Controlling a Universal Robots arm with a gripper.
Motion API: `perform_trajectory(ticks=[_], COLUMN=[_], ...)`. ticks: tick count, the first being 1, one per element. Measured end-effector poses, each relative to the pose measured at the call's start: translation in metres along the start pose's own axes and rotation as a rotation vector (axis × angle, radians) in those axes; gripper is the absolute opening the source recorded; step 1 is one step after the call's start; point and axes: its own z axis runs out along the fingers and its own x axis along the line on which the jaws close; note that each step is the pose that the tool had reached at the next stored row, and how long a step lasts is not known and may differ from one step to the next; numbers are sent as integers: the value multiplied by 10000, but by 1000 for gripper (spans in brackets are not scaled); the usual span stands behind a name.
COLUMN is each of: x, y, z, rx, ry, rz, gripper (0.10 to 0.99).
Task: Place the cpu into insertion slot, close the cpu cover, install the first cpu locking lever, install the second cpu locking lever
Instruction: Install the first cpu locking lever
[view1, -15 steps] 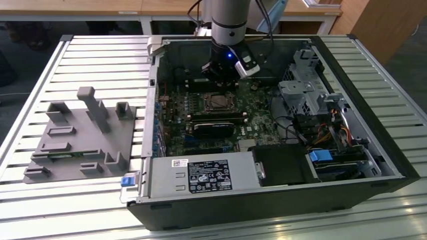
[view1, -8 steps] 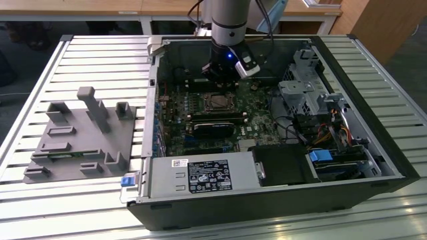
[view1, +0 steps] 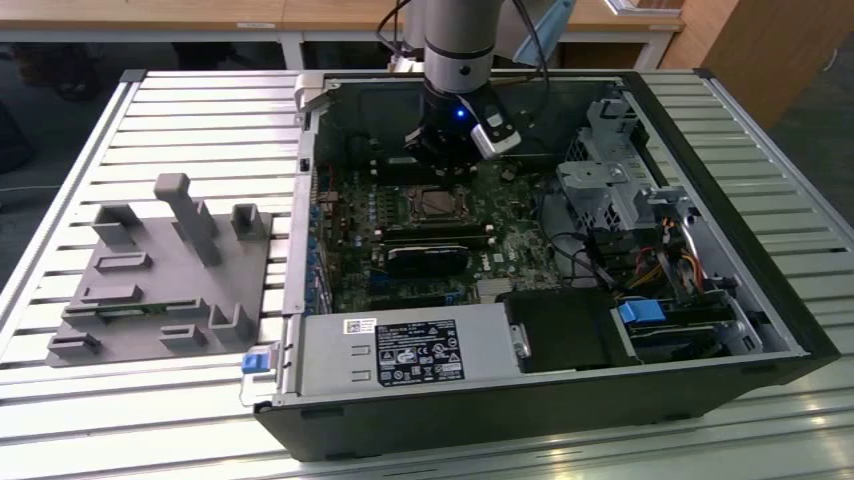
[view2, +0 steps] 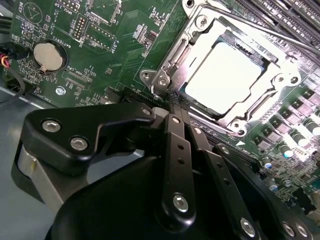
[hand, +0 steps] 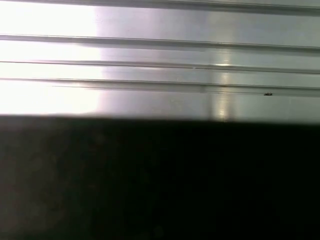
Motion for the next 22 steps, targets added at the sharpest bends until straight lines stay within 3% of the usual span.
perform_trajectory(ticks=[4, 9, 22], x=[-3, -5, -8], y=[5, 6, -26], z=[-31, -133, -138], rx=[-43, -27, -28], ry=[-11, 0, 0], rz=[0, 1, 1], gripper=[110, 110, 110])
